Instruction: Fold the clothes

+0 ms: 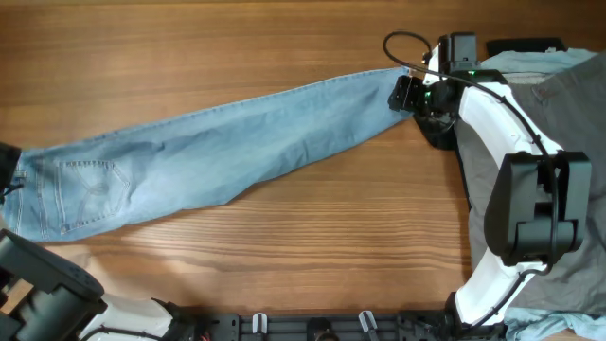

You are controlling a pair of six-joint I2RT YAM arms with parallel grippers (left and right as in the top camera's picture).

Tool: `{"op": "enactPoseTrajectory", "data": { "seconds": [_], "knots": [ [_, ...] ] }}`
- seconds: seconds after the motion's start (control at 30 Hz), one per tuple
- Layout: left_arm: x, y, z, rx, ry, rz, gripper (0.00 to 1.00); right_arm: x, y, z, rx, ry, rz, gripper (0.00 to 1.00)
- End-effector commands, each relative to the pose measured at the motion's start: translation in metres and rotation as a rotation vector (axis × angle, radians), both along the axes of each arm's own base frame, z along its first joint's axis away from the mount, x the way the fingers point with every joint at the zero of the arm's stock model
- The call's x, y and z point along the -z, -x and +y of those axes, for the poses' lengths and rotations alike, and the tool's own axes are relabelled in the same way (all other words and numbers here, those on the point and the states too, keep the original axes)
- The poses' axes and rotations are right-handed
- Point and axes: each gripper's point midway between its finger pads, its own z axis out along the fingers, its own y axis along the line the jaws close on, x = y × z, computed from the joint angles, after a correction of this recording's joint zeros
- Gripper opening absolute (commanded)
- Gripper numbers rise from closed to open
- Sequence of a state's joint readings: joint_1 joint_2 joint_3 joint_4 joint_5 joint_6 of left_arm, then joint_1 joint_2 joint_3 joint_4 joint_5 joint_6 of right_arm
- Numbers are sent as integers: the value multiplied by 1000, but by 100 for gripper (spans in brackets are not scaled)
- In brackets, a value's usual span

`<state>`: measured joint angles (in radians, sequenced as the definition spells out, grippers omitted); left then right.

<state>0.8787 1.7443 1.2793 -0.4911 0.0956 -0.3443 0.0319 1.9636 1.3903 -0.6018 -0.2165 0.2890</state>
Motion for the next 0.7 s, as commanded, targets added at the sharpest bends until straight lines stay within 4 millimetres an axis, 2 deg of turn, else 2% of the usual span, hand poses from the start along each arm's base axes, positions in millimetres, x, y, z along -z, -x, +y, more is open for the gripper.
{"op": "enactPoseTrajectory", "data": {
  "seconds": [0.0, 0.1, 0.13, 0.17, 0.27, 0.3, 0.4, 0.43, 0.5, 0.53, 0.57, 0.6, 0.67],
  "knots": [
    [7, 17, -1, 5, -6, 104, 63, 6, 1, -6, -31, 57, 1, 86],
    [20, 35, 6, -16, -36, 222, 78, 12, 7, -7, -6, 51, 30, 87],
    [27, 35, 8, 25, -47, 248, 79, 14, 10, -7, -7, 51, 38, 87],
    [35, 32, 10, 63, -54, 263, 88, 17, 13, -7, -7, 52, 50, 87],
    [56, 13, 10, 337, -112, 291, 87, 28, 29, -8, -9, 53, 104, 87],
    [63, 6, 6, 477, -141, 300, 81, 30, 32, -8, -9, 53, 118, 87],
    [65, 4, 12, 541, -181, 304, 77, 30, 34, -8, -9, 53, 125, 88],
    [65, 3, 9, 594, -178, 281, 71, 30, 34, -8, -7, 53, 125, 88],
    [68, 14, 10, 598, -152, 279, 52, 30, 33, -8, 20, 44, 128, 88],
    [68, 23, 16, 572, -143, 279, 40, 29, 32, -8, 22, 43, 124, 88],
    [69, 34, 22, 544, -123, 268, 20, 29, 31, -8, 22, 43, 120, 88],
    [70, 42, 25, 516, -100, 257, 4, 29, 31, -8, 22, 43, 118, 88],
    [70, 64, 36, 371, -32, 212, 4, 28, 28, -8, 22, 43, 108, 88]
  ]
}}
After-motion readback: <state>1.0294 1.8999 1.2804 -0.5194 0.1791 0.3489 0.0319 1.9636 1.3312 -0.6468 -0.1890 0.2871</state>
